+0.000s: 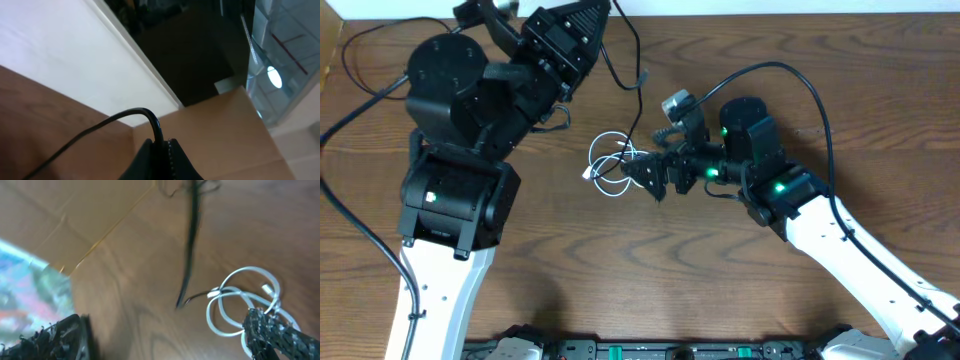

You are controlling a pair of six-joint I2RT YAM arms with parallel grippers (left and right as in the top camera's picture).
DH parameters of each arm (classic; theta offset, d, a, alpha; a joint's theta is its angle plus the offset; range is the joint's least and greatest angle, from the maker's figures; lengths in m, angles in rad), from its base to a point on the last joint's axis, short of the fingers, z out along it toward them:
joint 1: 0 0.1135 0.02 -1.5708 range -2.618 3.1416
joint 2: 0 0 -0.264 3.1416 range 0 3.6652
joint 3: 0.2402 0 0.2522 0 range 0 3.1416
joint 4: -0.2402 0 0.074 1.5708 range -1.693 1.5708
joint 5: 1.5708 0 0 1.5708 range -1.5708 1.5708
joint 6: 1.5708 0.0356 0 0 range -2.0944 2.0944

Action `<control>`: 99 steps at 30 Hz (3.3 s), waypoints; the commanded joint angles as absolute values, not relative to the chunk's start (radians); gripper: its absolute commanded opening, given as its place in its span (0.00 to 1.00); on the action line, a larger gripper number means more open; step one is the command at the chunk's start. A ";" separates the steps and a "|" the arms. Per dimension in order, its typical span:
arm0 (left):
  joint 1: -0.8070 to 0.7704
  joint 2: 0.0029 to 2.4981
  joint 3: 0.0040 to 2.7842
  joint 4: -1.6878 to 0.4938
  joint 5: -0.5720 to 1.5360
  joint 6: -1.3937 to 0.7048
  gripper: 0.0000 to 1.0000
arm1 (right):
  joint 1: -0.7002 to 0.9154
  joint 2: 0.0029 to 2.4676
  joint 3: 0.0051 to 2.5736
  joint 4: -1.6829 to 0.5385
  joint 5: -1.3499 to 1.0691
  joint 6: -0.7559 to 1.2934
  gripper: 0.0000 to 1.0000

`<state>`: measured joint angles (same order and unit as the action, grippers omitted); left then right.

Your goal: Untangle cables

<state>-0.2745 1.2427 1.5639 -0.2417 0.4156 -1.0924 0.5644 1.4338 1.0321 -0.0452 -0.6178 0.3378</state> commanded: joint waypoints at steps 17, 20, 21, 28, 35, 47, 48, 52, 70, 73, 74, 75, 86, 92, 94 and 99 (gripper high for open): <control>-0.352 1.234 1.573 -0.229 0.438 -1.215 0.08 | 0.565 1.447 1.034 0.103 -0.517 0.443 0.63; -0.365 1.234 1.573 -0.228 0.437 -1.254 0.07 | 0.565 1.456 1.034 0.117 -0.498 0.484 0.60; -0.366 1.234 1.573 -0.223 0.438 -1.263 0.07 | 0.565 1.461 1.034 0.120 -0.487 0.498 0.58; -0.365 1.235 1.573 -0.220 0.422 -1.245 0.08 | 0.565 1.471 1.034 0.120 -0.477 0.528 0.31; -0.365 1.235 1.573 -0.288 0.270 -1.136 0.08 | 0.561 1.471 1.034 0.120 -0.513 0.578 0.01; -0.365 1.283 1.573 -0.663 -0.297 -0.819 0.42 | 0.461 1.470 1.034 0.142 -0.826 1.032 0.01; -0.365 1.295 1.573 -0.693 -0.302 -0.819 0.43 | 0.453 1.470 1.034 0.154 -0.851 1.068 0.01; -0.365 1.340 1.573 -0.754 -0.299 -0.819 0.43 | 0.439 1.470 1.034 0.215 -0.936 1.201 0.02; -0.365 1.352 1.573 -0.914 0.401 0.012 0.52 | 0.396 1.470 1.034 0.222 -0.918 1.631 0.02; -0.365 1.352 1.573 -0.960 0.401 0.059 0.52 | 0.363 1.470 1.034 0.223 -0.897 1.639 0.02; -0.365 1.352 1.573 -0.965 0.401 0.060 0.52 | 0.351 1.470 1.034 0.225 -0.897 1.638 0.02; -0.366 1.352 1.573 -0.966 0.410 0.060 0.52 | 0.339 1.470 1.034 0.225 -0.903 1.638 0.02; -0.369 1.377 1.569 -0.965 0.585 0.165 0.52 | 0.347 1.470 1.034 0.237 -0.912 1.672 0.02; -0.390 1.412 1.568 -0.956 0.587 0.191 0.52 | 0.358 1.470 1.034 0.244 -0.929 1.687 0.02; -0.390 1.423 1.568 -0.942 0.588 0.190 0.52 | 0.358 1.470 1.034 0.244 -0.946 1.687 0.01; -0.390 1.431 1.568 -0.926 0.587 0.190 0.34 | 0.358 1.470 1.034 0.244 -0.947 1.687 0.01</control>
<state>-0.3882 1.4292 1.5639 -0.9329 0.5720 0.1688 0.3538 1.4700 1.0317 0.2409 -0.9268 1.6745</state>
